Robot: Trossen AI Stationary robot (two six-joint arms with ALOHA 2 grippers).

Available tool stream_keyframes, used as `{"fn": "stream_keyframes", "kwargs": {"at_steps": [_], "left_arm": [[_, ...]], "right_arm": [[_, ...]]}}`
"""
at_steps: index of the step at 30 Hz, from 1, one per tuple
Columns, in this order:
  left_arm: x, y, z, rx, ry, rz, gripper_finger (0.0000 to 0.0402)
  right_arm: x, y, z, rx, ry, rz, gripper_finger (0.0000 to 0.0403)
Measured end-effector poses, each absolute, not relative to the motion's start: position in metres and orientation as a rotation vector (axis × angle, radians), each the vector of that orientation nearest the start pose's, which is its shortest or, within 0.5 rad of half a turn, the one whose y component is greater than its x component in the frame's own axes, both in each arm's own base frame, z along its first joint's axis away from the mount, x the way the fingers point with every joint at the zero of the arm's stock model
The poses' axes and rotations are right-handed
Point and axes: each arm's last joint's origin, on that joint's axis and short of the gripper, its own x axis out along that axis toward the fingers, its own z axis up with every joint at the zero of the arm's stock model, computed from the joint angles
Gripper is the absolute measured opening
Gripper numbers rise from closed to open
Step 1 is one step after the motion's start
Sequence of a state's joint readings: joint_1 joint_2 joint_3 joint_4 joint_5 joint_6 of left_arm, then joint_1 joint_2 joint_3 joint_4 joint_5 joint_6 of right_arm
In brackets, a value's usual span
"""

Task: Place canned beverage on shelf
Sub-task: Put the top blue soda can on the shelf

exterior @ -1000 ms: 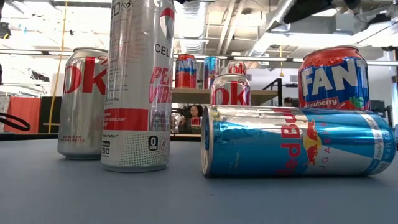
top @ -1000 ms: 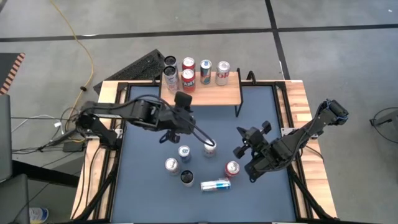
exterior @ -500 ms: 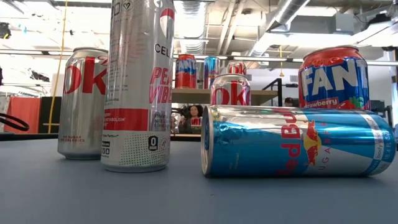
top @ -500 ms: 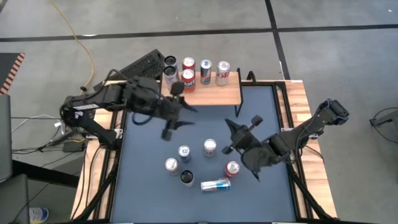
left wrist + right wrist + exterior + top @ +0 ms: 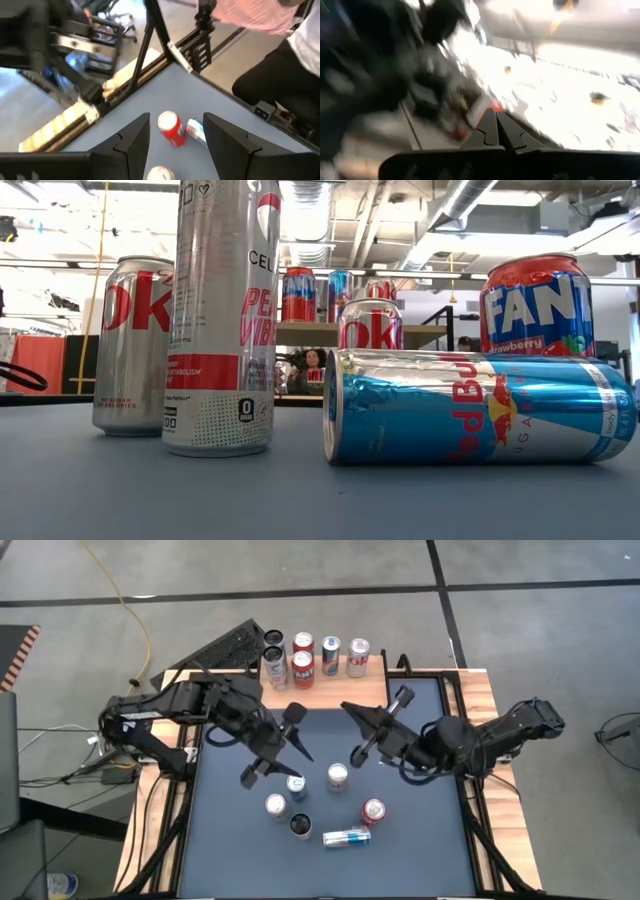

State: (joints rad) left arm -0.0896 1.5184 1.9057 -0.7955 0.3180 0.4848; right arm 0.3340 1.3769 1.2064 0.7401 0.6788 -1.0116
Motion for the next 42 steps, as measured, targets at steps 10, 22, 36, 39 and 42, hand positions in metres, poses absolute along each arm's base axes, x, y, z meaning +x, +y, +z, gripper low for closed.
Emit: {"fn": "stream_keyframes", "kwargs": {"at_steps": [10, 22, 36, 39, 42], "left_arm": [[0.288, -0.035, 0.484, 0.441, 0.263, -0.505, 0.0174], [0.284, -0.024, 0.483, 0.489, 0.392, -0.140, 0.0174], [0.302, -0.012, 0.429, 0.503, 0.875, 0.053, 0.0174], [0.316, -0.011, 0.416, 0.562, 0.923, 0.076, 0.0174], [0.330, -0.003, 0.404, 0.607, 0.980, 0.126, 0.0174]], "right_arm": [[0.298, 0.090, 0.395, -0.484, -0.069, -0.310, 0.0000], [0.319, 0.101, 0.353, -0.395, 0.134, -0.218, 0.0000], [0.284, 0.131, 0.302, -0.078, 0.580, -0.228, 0.0000], [0.281, 0.136, 0.301, -0.079, 0.582, -0.220, 0.0000], [0.277, 0.139, 0.300, -0.074, 0.600, -0.218, 0.0000]]}}
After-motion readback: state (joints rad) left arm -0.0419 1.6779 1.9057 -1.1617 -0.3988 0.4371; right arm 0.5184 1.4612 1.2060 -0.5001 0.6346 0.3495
